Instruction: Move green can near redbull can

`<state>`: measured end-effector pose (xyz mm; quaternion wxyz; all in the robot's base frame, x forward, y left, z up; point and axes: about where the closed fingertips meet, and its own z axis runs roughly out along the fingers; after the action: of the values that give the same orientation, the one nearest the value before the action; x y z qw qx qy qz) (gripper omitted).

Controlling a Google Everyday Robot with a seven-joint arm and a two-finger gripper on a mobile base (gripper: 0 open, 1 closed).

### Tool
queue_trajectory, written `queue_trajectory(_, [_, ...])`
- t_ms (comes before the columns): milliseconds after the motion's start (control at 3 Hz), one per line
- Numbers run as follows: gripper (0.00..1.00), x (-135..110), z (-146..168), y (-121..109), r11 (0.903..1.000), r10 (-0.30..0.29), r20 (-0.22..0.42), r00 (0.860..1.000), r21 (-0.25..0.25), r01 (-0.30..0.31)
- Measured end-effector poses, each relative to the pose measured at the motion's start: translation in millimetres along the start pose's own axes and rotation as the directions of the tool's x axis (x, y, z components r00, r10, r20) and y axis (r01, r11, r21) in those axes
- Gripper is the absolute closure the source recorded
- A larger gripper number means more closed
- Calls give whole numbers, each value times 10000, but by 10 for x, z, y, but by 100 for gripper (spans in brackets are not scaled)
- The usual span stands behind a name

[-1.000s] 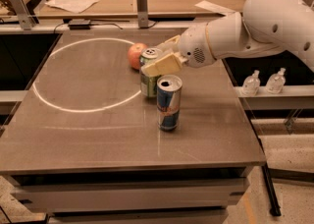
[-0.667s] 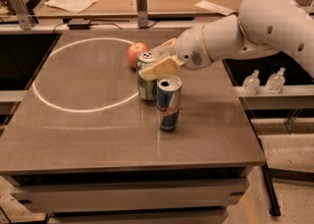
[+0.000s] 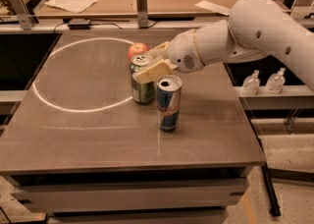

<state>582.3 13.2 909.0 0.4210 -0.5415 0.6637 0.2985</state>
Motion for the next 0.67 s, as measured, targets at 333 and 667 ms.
queue_trajectory(333, [59,-5,54,7,9994,-71,49,10000,-324,73])
queue_trajectory(667, [36,2,74,9,9978,-31,112,9999,-657,38])
